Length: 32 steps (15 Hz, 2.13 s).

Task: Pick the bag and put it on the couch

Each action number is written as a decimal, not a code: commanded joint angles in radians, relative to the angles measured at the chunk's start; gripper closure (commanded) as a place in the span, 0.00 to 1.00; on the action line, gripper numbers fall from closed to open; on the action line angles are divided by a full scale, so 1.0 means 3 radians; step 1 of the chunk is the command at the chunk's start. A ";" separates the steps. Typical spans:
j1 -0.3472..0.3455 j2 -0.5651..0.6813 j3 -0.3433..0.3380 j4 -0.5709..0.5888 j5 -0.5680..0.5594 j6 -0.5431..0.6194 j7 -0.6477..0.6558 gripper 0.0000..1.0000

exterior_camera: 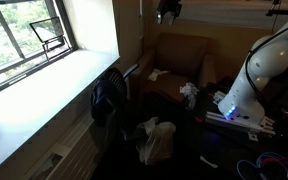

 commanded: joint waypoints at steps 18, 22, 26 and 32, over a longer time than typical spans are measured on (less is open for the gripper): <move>0.0043 0.1322 0.0179 0.0280 0.0023 0.0542 0.0120 0.00; 0.0094 0.1830 0.0227 0.0376 0.0231 0.0354 -0.0036 0.00; 0.0157 0.2217 0.0329 0.0539 0.0097 0.0427 0.0068 0.00; 0.0181 0.2347 0.0345 0.0580 0.0087 0.0469 0.0135 0.00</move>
